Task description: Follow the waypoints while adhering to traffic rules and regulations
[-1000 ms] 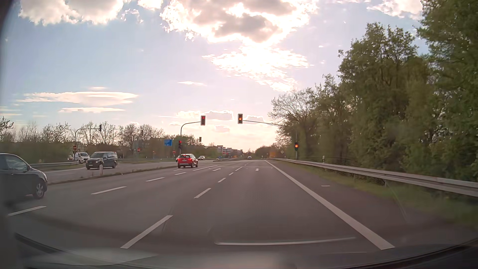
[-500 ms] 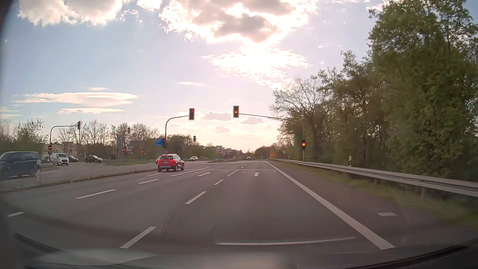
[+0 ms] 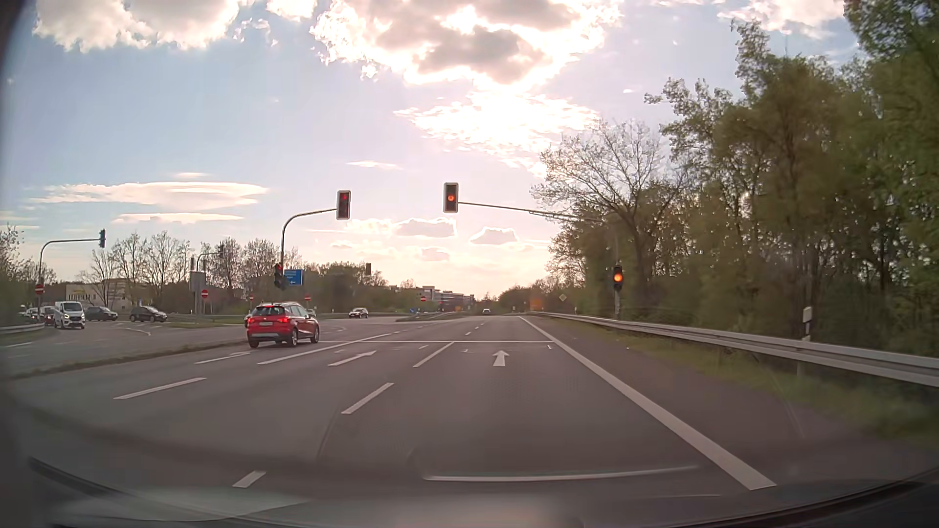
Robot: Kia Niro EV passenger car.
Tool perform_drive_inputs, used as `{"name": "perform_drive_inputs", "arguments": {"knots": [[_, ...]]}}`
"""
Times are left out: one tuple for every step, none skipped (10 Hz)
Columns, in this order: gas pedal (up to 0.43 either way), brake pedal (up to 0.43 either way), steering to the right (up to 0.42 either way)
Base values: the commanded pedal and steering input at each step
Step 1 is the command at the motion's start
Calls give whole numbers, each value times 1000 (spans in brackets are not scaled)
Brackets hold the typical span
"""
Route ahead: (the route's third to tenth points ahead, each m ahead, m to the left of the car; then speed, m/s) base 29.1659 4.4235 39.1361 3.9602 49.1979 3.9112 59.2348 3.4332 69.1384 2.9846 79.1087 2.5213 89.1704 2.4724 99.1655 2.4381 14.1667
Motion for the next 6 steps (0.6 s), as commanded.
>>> {"name": "perform_drive_inputs", "arguments": {"knots": [[110,0,1],[110,0,0],[110,0,0],[110,0,0],[110,0,0],[110,0,0]]}}
